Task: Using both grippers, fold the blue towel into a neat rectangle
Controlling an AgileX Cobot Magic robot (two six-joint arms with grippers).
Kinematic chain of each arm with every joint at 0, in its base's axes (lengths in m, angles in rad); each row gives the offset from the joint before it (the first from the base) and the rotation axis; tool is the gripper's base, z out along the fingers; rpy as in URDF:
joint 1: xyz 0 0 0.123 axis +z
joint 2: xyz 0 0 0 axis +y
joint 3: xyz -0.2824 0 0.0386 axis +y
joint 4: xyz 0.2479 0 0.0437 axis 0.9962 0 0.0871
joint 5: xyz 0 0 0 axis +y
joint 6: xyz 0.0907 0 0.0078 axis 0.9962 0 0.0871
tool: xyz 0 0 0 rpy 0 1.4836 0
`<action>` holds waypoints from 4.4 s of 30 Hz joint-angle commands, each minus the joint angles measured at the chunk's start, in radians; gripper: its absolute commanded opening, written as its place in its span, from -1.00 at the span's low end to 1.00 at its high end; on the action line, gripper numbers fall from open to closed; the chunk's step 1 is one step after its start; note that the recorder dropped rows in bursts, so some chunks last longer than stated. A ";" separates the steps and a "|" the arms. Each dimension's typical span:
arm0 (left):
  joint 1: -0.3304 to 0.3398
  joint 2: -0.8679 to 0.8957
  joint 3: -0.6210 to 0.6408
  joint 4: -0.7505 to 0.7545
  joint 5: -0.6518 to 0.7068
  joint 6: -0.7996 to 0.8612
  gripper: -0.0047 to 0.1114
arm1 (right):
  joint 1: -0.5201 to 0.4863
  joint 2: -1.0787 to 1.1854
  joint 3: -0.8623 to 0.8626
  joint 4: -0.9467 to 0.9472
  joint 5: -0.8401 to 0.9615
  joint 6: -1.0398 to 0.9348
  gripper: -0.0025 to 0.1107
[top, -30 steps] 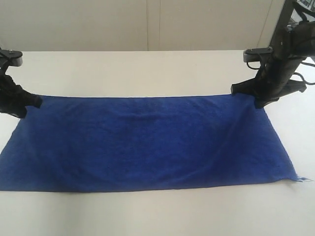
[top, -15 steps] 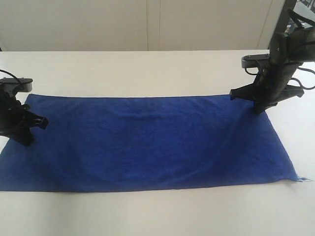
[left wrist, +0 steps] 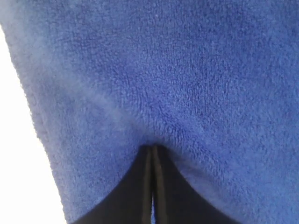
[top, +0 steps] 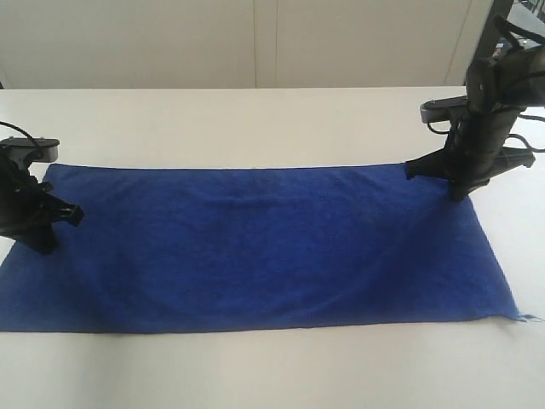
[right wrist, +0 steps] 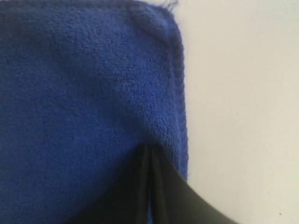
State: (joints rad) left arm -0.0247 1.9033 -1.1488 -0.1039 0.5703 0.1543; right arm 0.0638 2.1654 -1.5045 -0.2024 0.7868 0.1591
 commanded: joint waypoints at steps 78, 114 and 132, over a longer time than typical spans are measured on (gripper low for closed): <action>0.001 -0.145 0.254 -0.049 0.060 -0.024 -0.92 | -0.002 -0.345 0.553 0.079 0.101 -0.047 -0.96; 0.001 -0.106 0.254 -0.051 0.037 -0.024 -0.92 | -0.002 -0.357 0.552 0.161 0.005 -0.091 -0.96; 0.001 -0.107 0.254 -0.051 0.037 -0.024 -0.92 | -0.002 -0.351 0.538 0.100 0.104 -0.082 -0.96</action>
State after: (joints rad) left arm -0.0247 1.7643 -0.9089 -0.1450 0.6235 0.1373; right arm 0.0638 1.8287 -0.9576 -0.1082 0.8987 0.0797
